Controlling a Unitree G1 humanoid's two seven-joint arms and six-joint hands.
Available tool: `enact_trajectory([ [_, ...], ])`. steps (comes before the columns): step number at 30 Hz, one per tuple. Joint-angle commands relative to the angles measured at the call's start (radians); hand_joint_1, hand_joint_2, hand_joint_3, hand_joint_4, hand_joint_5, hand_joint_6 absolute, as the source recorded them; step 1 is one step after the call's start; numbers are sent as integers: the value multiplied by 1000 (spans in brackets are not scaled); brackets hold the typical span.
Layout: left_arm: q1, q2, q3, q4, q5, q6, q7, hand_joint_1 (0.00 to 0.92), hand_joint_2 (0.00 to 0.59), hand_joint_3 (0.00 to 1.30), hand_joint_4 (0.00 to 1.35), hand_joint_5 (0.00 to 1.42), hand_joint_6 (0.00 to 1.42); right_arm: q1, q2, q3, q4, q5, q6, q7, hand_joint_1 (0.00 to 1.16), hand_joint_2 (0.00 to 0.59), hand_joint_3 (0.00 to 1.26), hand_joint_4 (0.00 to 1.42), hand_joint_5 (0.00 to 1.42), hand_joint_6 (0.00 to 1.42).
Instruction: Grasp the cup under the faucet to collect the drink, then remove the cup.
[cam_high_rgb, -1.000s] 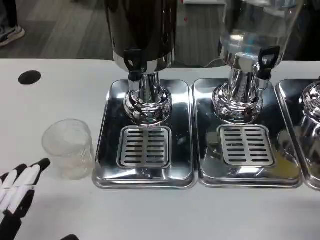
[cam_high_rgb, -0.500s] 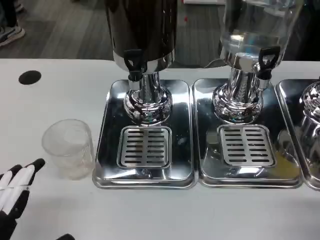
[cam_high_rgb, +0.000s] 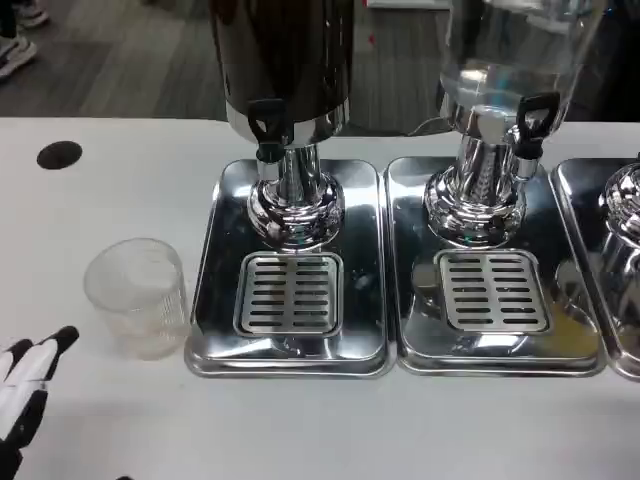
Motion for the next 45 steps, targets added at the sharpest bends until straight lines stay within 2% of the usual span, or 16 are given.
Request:
enact_trajectory([
  [1,0,-3,7,2,-4,-12,6,0,56,0,0,0,0,-4,1,0,3,8,1,-4,596,586,430,313,261,158],
  [25,4,-14,12,21,-27,-27,9,0,51,0,0,0,0,-17,3,7,6,6,11,-1,598,586,435,313,261,158],
  [32,8,-10,11,81,-149,-59,-29,3,25,0,0,0,0,-15,3,13,-6,0,22,1,598,586,435,313,261,158],
  [38,-38,5,4,195,-364,-83,-134,89,11,0,0,0,0,-23,2,21,2,0,27,0,598,586,435,313,261,158],
  [45,-101,2,25,243,-433,-63,-187,170,12,0,0,9,0,-40,2,33,11,0,34,0,598,586,435,313,261,158],
])
